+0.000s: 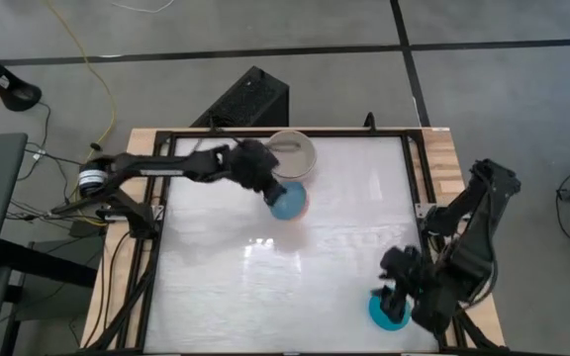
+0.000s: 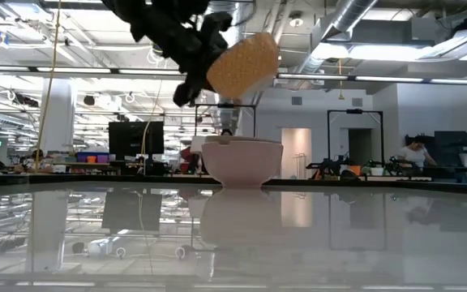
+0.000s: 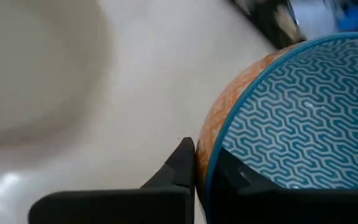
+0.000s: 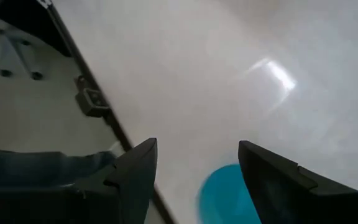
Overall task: Nest bowls inside each other
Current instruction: Stack the printed blue bowl on top of the gray bowl
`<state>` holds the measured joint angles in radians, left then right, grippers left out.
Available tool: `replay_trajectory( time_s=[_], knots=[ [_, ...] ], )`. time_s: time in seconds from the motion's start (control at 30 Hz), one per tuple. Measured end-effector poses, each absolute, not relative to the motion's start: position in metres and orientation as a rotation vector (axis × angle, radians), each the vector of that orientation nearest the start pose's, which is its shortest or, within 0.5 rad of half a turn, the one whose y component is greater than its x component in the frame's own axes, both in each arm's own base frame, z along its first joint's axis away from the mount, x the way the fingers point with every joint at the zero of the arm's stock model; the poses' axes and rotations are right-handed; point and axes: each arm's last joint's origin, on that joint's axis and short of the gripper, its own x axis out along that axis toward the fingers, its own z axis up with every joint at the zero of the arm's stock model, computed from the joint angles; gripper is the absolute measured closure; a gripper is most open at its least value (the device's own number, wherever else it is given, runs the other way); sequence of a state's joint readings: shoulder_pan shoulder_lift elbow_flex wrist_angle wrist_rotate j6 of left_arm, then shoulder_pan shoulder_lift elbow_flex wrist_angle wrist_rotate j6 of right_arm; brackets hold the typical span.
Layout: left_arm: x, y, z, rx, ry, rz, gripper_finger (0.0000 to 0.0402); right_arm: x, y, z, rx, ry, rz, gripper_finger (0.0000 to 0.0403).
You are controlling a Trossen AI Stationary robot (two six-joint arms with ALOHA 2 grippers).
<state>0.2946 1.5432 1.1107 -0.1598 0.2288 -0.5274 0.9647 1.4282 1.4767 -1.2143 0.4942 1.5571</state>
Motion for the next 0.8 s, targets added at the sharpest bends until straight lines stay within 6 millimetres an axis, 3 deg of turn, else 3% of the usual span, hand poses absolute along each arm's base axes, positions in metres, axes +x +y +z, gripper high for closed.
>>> replay_trajectory(
  time_s=[0.17,0.37,0.5,0.8],
  knots=[
    [0.307,0.136,0.281,-0.616,0.422,0.395,0.04,0.157,0.231,0.308,0.829,0.88,-0.267,0.0143],
    [0.299,0.199,0.257,-0.707,0.457,0.501,0.0401,0.148,0.241,0.276,0.934,0.879,-0.253,0.0143],
    [0.311,0.228,0.244,-0.764,0.525,0.494,0.0401,0.138,0.243,0.266,0.941,0.902,-0.279,0.0143],
    [0.354,0.256,0.242,-0.613,0.864,0.525,0.0399,0.12,0.247,0.264,0.985,0.932,-0.317,0.0143]
  ],
)
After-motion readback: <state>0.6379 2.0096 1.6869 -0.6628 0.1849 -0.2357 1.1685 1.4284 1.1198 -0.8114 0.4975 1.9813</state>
